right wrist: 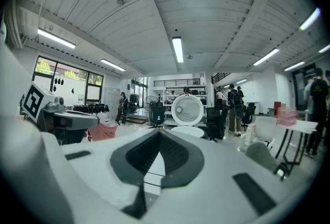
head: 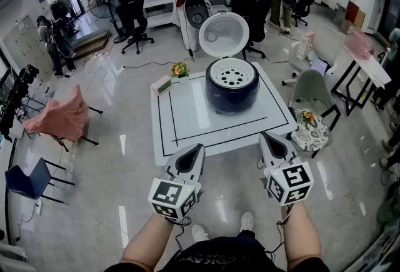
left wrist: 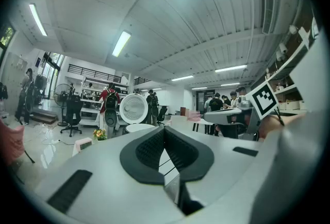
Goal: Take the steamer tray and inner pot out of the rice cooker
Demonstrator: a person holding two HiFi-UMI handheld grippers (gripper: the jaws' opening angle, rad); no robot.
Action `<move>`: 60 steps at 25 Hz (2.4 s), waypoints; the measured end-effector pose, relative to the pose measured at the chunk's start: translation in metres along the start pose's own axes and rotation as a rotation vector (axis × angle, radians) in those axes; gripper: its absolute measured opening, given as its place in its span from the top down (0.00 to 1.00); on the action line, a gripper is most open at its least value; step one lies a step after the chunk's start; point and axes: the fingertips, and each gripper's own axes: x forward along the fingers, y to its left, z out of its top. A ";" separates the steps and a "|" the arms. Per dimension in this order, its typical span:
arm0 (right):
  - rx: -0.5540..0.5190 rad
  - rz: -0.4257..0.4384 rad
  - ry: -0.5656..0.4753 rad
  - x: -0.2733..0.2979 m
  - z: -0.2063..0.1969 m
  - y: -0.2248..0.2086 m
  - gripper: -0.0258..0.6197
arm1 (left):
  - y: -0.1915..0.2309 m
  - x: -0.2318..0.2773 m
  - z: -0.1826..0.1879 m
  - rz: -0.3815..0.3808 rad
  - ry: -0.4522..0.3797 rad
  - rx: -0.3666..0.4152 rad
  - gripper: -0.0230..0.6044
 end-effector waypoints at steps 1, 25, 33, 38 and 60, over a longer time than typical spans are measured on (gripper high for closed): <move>-0.001 0.000 0.000 0.000 0.000 0.000 0.96 | 0.000 0.000 0.000 -0.001 0.000 0.000 0.96; 0.038 0.087 -0.003 0.014 -0.006 -0.036 0.91 | -0.015 0.041 -0.001 0.014 0.010 0.022 0.88; -0.022 0.173 -0.018 0.019 0.005 -0.064 0.62 | -0.045 0.079 0.009 0.016 -0.011 0.066 0.45; -0.044 0.216 -0.021 0.023 0.007 -0.090 0.62 | -0.063 0.103 0.009 0.030 -0.008 0.069 0.44; -0.045 0.317 -0.018 0.038 0.003 -0.165 0.62 | -0.099 0.162 0.007 0.138 -0.005 0.066 0.44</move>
